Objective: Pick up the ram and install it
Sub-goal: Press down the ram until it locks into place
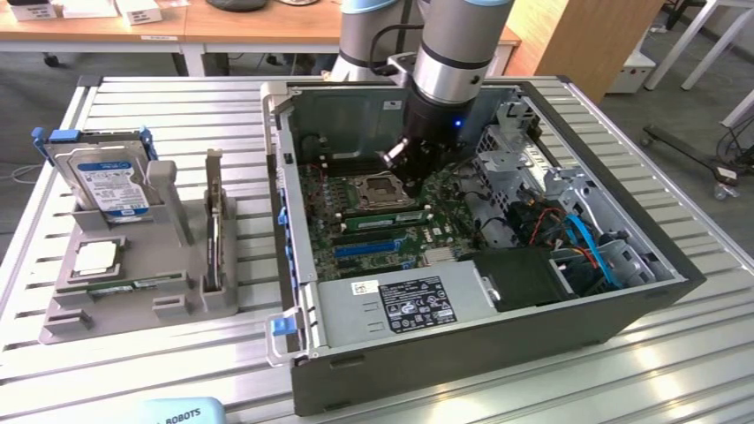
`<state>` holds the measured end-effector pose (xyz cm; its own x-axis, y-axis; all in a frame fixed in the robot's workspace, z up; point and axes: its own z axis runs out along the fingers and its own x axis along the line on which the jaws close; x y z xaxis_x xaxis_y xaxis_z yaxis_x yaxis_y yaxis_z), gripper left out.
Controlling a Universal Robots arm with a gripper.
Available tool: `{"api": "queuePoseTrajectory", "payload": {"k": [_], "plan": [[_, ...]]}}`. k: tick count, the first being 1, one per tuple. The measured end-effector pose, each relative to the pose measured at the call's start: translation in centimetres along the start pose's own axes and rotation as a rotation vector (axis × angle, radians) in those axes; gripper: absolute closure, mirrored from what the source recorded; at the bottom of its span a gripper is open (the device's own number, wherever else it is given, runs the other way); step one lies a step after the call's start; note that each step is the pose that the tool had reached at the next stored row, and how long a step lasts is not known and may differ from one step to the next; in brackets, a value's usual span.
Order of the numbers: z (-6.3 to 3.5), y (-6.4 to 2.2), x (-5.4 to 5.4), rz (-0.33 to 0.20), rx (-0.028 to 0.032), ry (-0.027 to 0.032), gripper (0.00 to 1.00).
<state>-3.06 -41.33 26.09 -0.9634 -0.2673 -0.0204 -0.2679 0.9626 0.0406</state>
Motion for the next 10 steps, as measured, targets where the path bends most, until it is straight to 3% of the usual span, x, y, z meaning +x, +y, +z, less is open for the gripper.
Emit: {"api": "queuePoseTrajectory", "payload": {"k": [10], "plan": [[0.05, 0.0, 0.0, 0.146, 0.003, -0.006, 0.9]]}}
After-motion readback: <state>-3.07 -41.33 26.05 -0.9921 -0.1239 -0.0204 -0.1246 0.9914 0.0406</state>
